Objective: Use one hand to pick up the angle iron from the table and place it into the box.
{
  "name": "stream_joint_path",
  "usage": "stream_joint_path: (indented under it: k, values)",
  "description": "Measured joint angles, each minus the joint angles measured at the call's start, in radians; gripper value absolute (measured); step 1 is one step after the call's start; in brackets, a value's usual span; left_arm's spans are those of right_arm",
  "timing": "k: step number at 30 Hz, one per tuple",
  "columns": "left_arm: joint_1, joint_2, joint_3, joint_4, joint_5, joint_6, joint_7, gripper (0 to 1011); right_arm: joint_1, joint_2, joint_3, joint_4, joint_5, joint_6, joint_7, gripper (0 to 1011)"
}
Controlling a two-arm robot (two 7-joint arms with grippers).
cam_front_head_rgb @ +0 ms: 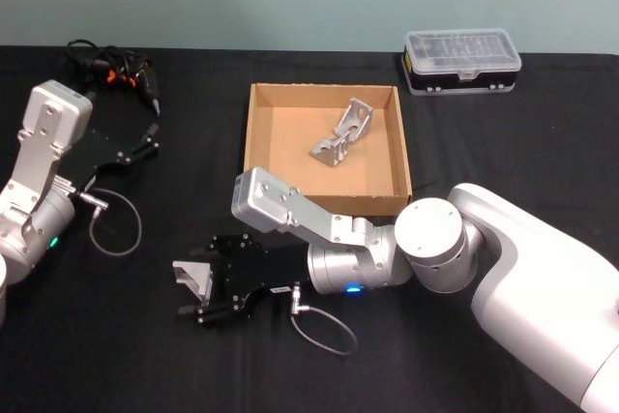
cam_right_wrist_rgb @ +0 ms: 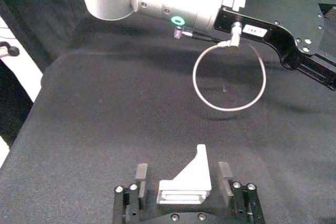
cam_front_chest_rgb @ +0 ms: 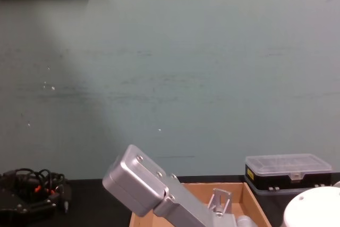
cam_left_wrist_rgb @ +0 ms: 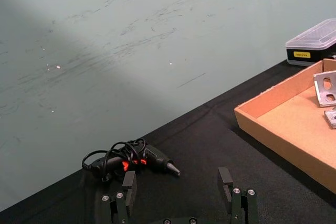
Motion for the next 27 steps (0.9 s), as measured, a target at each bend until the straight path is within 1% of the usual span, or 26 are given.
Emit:
stream_joint_path:
  k: [1, 2, 3, 5, 6, 9, 10, 11, 13, 24, 27]
  values:
    - [0.0, 0.0, 0.0, 0.0, 0.0, 0.0, 0.0, 1011, 0.0, 0.0, 0.0, 0.0, 0.0, 0.0, 0.0, 854]
    - [0.0, 0.0, 0.0, 0.0, 0.0, 0.0, 0.0, 1011, 0.0, 0.0, 0.0, 0.0, 0.0, 0.0, 0.0, 802]
    - [0.0, 0.0, 0.0, 0.0, 0.0, 0.0, 0.0, 1011, 0.0, 0.0, 0.0, 0.0, 0.0, 0.0, 0.0, 802]
    - [0.0, 0.0, 0.0, 0.0, 0.0, 0.0, 0.0, 1011, 0.0, 0.0, 0.0, 0.0, 0.001, 0.0, 0.0, 747]
    - [0.0, 0.0, 0.0, 0.0, 0.0, 0.0, 0.0, 1011, 0.0, 0.001, 0.0, -0.001, 0.001, 0.0, 0.0, 692]
    - [0.0, 0.0, 0.0, 0.0, 0.0, 0.0, 0.0, 1011, 0.0, 0.001, 0.0, -0.001, 0.001, -0.001, 0.0, 628]
    - [0.0, 0.0, 0.0, 0.0, 0.0, 0.0, 0.0, 1011, 0.0, 0.001, 0.0, -0.001, 0.001, -0.001, 0.001, 570]
    - [0.0, 0.0, 0.0, 0.0, 0.0, 0.0, 0.0, 1011, 0.0, 0.001, 0.0, -0.001, 0.001, -0.001, 0.001, 554]
    - [0.0, 0.0, 0.0, 0.0, 0.0, 0.0, 0.0, 1011, 0.0, 0.001, 0.0, -0.002, 0.002, -0.001, 0.001, 536]
    - [0.0, 0.0, 0.0, 0.0, 0.0, 0.0, 0.0, 1011, 0.0, 0.001, 0.0, -0.002, 0.002, -0.002, 0.001, 536]
    - [0.0, 0.0, 0.0, 0.0, 0.0, 0.0, 0.0, 1011, -0.006, 0.007, 0.01, -0.014, 0.006, -0.009, 0.001, 536]
